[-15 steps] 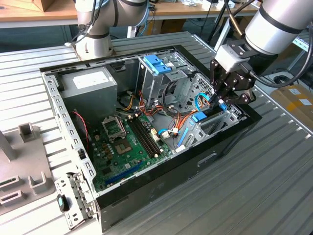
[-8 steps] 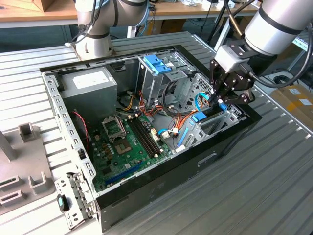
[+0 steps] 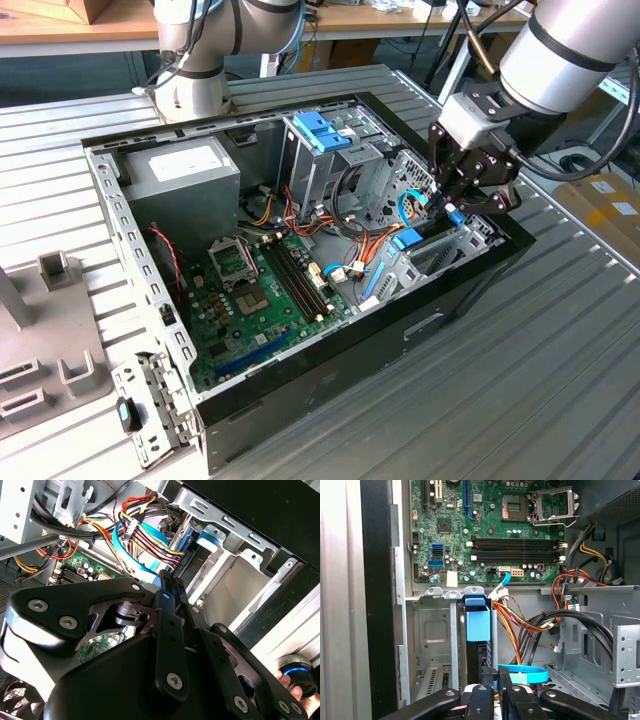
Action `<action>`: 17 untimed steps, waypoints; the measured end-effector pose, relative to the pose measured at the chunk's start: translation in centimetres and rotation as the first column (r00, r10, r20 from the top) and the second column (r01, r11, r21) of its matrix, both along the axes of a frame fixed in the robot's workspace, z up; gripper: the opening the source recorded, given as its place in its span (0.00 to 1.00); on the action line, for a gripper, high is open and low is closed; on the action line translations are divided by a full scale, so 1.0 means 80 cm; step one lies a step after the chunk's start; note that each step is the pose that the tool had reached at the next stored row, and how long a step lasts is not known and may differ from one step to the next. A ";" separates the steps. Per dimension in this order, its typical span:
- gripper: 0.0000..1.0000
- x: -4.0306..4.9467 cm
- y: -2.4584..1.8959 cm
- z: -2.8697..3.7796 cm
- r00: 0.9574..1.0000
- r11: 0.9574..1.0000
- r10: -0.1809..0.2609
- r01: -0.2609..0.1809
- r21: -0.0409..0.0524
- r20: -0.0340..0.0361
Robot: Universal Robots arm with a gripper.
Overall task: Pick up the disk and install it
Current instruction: 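Insert the second disk wire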
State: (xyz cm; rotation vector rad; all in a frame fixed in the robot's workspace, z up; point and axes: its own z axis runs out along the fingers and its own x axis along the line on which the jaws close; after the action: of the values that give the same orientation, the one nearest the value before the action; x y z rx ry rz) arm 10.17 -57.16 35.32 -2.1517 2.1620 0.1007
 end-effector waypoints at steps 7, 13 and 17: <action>0.16 0.000 -0.0015 0.0135 1.000 1.000 0.000 0.000 0.000 0.001; 0.16 -0.004 -0.0065 0.0058 1.000 1.000 0.000 0.000 0.000 0.001; 0.16 -0.004 -0.0064 0.0016 1.000 1.000 0.000 0.000 0.000 0.001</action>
State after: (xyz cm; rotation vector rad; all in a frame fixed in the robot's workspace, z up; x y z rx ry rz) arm 9.85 -57.67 35.45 -2.1512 2.1616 0.1001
